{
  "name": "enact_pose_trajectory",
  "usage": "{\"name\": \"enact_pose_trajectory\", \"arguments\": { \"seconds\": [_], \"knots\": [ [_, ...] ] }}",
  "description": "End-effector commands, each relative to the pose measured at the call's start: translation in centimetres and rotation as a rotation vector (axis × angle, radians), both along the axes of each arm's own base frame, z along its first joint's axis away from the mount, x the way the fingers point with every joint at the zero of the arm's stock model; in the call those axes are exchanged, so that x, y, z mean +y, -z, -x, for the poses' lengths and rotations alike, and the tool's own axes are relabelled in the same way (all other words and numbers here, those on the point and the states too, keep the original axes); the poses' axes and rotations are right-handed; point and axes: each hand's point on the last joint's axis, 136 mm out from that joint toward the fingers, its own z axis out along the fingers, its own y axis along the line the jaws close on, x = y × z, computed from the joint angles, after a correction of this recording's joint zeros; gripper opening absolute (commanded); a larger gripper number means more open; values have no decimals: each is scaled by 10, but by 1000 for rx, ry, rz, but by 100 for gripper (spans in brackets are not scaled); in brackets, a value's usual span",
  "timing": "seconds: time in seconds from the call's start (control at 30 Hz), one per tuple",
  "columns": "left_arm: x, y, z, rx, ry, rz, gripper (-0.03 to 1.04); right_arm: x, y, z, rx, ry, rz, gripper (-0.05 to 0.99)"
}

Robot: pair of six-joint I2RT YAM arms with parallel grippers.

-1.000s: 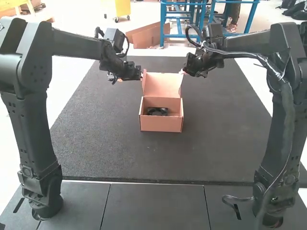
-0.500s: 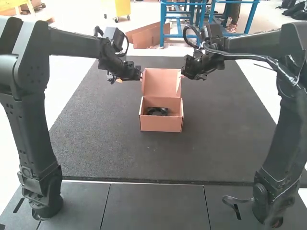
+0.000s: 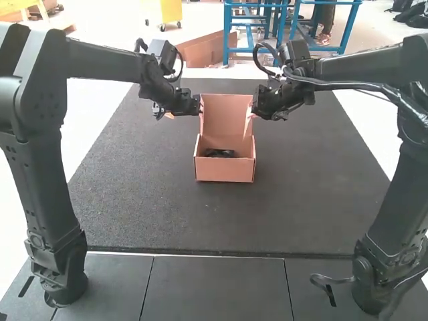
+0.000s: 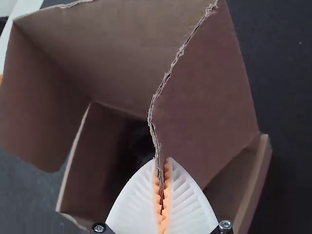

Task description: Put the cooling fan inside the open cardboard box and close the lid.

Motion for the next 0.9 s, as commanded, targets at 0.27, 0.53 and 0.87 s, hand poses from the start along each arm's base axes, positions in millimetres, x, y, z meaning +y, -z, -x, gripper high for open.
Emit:
{"name": "enact_pose_trajectory", "arguments": {
  "seconds": [0.27,0.53,0.87],
  "knots": [
    [-2,-15,22,-19,21,22,97,-1,2,22,10,-38,28,-1],
    [-11,-12,32,-11,47,32,97,-3,0,28,12,-39,27,-1],
    [-14,-7,48,12,70,18,97,4,27,64,104,-119,80,-1]
  ]
}}
